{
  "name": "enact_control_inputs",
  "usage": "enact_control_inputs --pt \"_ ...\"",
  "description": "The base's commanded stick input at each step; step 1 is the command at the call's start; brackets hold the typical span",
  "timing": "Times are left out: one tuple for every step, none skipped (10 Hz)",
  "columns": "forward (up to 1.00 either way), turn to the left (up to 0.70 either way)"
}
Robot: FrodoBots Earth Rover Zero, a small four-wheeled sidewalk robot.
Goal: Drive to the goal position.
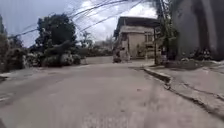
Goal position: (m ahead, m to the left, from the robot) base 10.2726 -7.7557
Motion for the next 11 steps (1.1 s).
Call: enact_control_inputs --pt "1.0 -0.4" --pt "1.0 -0.37" --pt "1.0 -0.26" --pt "1.0 -0.1" --pt "1.0 -0.02" --pt "1.0 -0.03" --pt "1.0 -0.03" --pt "1.0 -0.02" --pt "1.0 0.0" --pt "1.0 0.0" --pt "1.0 0.0"
